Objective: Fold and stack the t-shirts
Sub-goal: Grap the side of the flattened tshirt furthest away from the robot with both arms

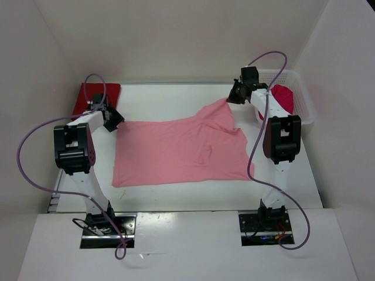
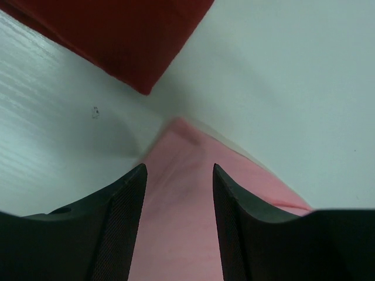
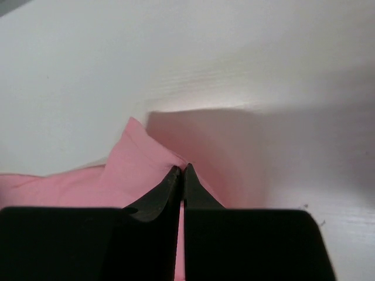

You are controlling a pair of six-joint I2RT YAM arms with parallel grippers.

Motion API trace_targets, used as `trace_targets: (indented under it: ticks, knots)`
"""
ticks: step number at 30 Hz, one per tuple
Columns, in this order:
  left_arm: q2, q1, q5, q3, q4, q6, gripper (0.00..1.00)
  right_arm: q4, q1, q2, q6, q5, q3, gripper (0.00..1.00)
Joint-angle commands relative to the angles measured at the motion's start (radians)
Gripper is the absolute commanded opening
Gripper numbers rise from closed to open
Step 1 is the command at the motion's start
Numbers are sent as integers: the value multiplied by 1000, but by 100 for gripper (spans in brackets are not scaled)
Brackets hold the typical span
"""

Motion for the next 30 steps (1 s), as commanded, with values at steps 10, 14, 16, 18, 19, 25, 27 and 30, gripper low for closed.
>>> trace_targets:
  ticks: [10,14,16,18,19,25,27,30]
  knots:
    - [94,-6,-89,129,13,42,50,-52,-7,150,-29,-40,253,3]
    - [131,-6,-89,151,3,63,42,-63,-7,174,-29,-50,280,3]
    - [131,-6,-89,141,16,74,41,-63,-7,174,-29,-50,280,3]
    - [143,-15,-89,141,16,74,41,-63,-7,174,-38,-50,280,3]
    - [144,-15,-89,141,16,74,42,-63,-7,174,-38,-59,280,3]
    - [173,-35,-89,180,27,74,34,-54,-7,156,-38,-91,250,3]
    - [182,-35,-89,180,18,74,25,-54,-7,145,-38,-80,224,3]
    - [173,-35,-66,164,29,74,16,-44,-7,136,-38,-70,214,3]
